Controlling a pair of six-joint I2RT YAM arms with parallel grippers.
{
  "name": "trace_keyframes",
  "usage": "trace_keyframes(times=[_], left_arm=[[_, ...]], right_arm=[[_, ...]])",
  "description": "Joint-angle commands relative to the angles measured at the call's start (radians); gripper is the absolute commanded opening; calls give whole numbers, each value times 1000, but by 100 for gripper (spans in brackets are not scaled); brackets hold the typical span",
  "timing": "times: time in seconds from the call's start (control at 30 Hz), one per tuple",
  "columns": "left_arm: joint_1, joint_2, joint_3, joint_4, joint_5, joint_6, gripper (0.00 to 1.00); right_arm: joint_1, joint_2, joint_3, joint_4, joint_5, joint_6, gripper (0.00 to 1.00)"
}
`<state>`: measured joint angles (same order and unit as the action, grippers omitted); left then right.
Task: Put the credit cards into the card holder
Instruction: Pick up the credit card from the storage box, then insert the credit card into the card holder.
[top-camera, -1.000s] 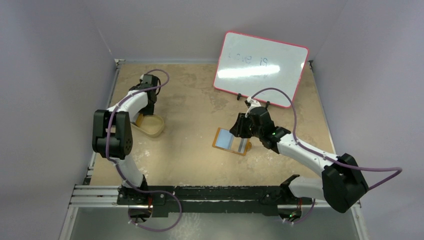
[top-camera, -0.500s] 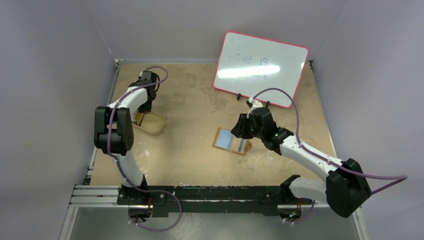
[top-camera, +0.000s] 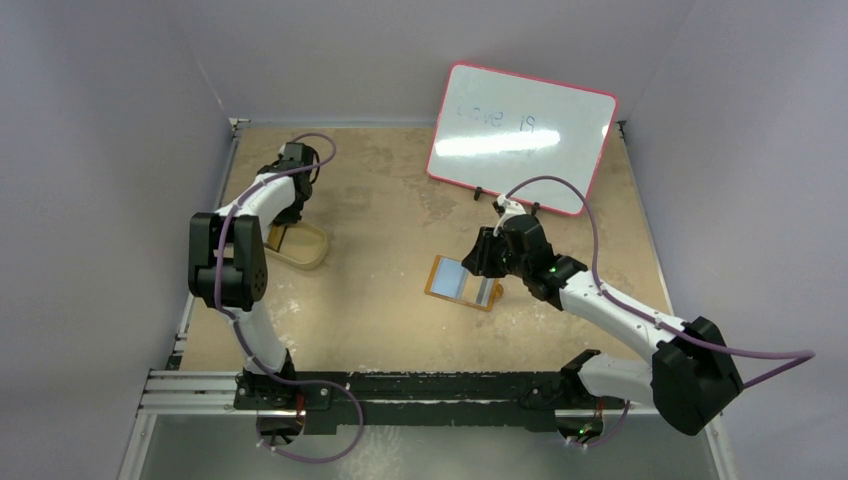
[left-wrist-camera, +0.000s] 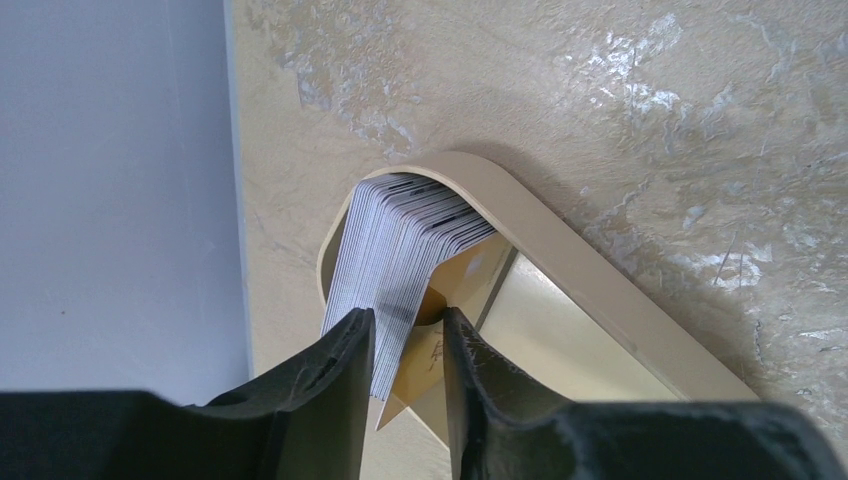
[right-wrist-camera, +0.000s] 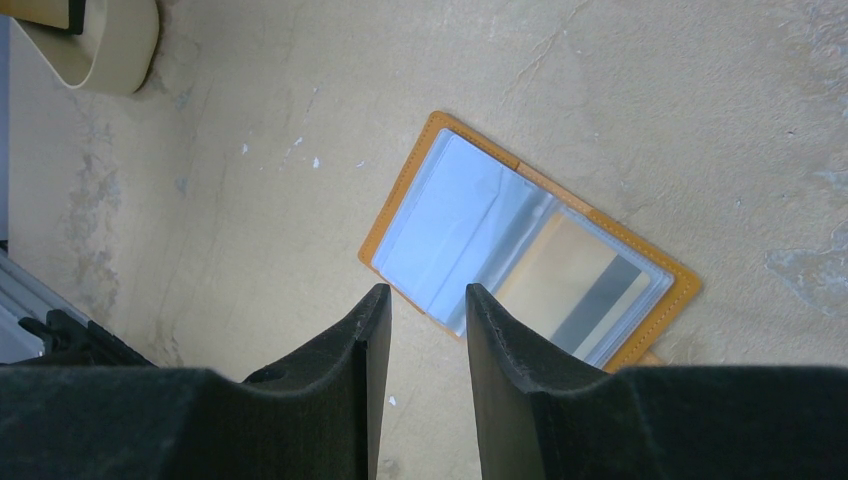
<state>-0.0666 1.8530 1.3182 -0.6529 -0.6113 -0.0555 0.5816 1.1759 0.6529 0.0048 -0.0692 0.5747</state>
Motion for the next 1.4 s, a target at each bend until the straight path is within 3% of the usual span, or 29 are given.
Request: trace_keyframes(times=[0.0,0.37,0.6,0.73,0.93,1.03,1.17,1.37], left_arm=[[6,-7,49,-14,-6,16,17],[4,-86,83,-96,132,-38,0],[4,-162,67,-143,256,-93,0],[5,-233,38,-126,446,-131,0],[5,-366,-66,-6,833,-214,0],[3,-408,-142,137,1068,-323,0],[-36,-465,-269,370,1163,-509,0],[-195,-442,-334,544,1224,-637,0]], right_arm=[[3,-20,13,3,21,-17,37],[3,-15,2,15,4,-7,37],[4,-13,-20,13,0,21,37],[3,-6,-26,9,6,38,37],[3,15,-47,-21,10,95,36],[3,33,-39,-85,143,104,36],[0,55,-20,-142,242,111,36],[-20,118,-43,-134,263,156,39]])
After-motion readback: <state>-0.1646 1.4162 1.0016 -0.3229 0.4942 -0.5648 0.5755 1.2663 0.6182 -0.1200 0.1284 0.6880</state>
